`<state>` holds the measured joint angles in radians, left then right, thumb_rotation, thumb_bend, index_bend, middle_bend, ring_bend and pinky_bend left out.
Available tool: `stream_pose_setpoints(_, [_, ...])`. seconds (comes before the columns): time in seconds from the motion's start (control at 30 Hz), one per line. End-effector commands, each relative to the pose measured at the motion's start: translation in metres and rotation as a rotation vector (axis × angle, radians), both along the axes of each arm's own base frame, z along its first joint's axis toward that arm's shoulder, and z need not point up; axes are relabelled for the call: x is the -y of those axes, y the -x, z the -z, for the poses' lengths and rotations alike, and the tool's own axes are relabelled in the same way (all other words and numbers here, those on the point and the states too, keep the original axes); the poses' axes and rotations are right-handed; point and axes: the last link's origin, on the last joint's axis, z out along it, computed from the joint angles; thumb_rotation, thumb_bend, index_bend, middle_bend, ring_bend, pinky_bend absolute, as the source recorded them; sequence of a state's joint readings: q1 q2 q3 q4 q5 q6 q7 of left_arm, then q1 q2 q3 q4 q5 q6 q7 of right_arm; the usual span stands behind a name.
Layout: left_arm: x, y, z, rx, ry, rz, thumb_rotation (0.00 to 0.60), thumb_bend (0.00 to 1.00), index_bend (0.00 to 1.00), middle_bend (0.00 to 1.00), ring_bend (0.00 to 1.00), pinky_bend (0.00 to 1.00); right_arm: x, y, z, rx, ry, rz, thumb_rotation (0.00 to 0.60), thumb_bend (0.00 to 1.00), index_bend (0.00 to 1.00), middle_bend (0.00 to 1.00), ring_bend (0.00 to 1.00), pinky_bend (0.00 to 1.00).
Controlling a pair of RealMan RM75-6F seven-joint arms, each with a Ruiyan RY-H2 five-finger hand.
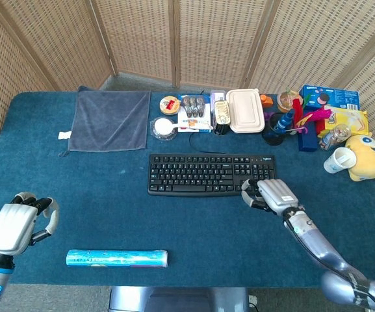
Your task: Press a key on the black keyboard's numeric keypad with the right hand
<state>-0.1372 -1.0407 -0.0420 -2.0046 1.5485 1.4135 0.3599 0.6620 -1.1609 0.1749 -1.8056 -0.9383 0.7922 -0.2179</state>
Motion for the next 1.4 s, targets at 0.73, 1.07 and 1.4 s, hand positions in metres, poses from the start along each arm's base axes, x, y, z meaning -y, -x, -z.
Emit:
stream_pose_setpoints(0.73, [0.0,0.004,0.002,-0.006,0.001,-0.013,0.0,0.46,0.46,0.58,0.53,0.3,0.02,0.012,0.04,-0.153,-0.014,0.037,0.0,0.53,0.28,0.9,1.0,0.94])
stream_pose_setpoints(1.07, [0.001,0.003,0.002,-0.005,-0.001,-0.01,0.0,0.46,0.46,0.58,0.53,0.3,0.022,0.026,0.04,-0.188,-0.007,0.07,0.0,0.53,0.28,0.9,1.0,0.94])
stream_pose_setpoints(1.4, [0.0,0.004,0.003,-0.007,0.0,-0.013,0.0,0.46,0.46,0.58,0.53,0.3,0.024,0.032,0.042,-0.2,-0.012,0.083,0.0,0.53,0.28,0.9,1.0,0.94])
